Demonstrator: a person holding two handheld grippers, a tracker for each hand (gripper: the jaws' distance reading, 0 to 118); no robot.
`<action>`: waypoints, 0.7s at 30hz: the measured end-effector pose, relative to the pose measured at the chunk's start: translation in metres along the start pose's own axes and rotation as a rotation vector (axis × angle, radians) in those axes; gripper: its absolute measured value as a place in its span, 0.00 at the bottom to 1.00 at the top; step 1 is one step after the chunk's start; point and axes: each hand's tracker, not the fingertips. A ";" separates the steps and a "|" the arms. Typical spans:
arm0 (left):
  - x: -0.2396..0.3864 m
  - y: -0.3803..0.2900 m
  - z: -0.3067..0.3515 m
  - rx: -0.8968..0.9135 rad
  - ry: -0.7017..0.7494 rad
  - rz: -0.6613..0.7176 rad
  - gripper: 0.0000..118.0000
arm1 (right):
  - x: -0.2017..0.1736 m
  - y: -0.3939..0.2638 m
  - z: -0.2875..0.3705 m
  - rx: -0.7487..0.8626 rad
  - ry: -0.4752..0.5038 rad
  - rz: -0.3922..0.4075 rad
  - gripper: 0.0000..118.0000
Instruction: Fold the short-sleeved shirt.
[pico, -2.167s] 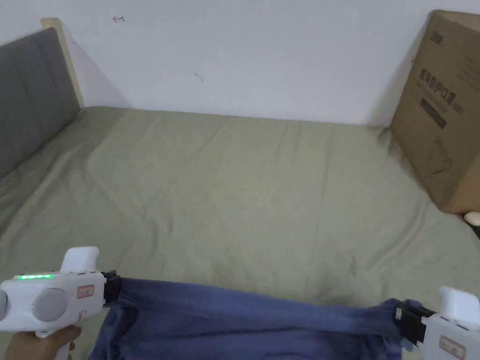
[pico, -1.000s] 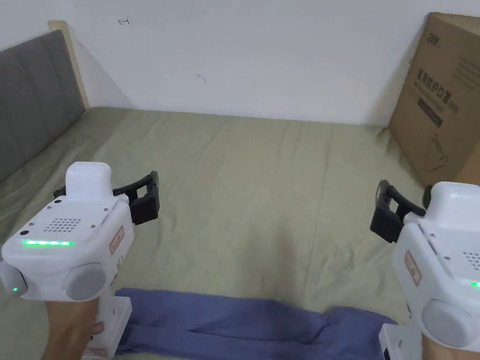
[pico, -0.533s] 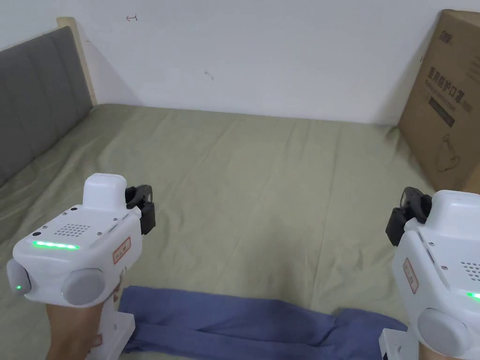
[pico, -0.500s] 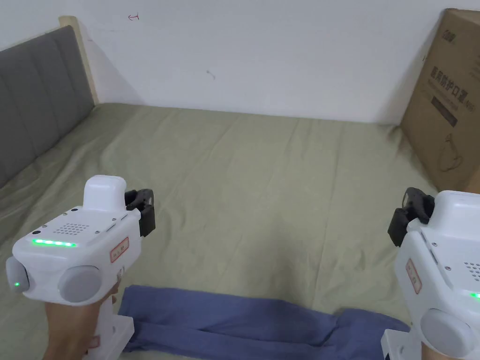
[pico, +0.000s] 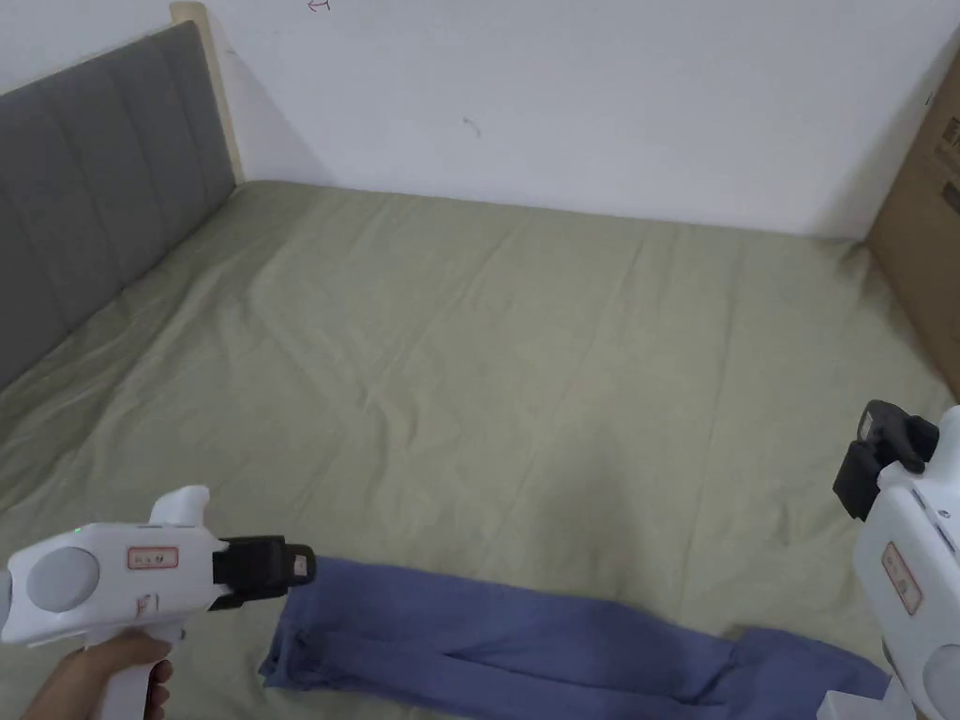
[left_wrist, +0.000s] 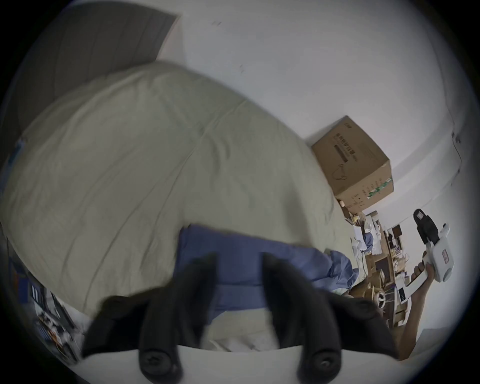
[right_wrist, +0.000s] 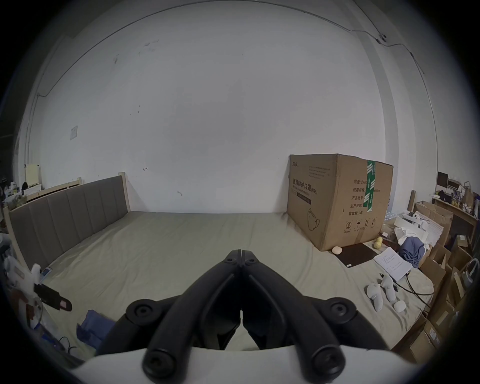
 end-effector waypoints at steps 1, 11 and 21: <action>-0.009 -0.004 -0.008 -0.027 0.015 0.030 0.77 | -0.002 -0.001 -0.001 -0.006 0.003 0.000 0.00; -0.027 -0.021 -0.066 -0.122 0.090 0.054 0.72 | -0.003 -0.014 -0.005 -0.074 -0.007 0.005 0.00; -0.001 -0.032 -0.082 -0.096 0.164 -0.174 0.08 | 0.012 -0.022 -0.010 -0.104 -0.020 -0.025 0.00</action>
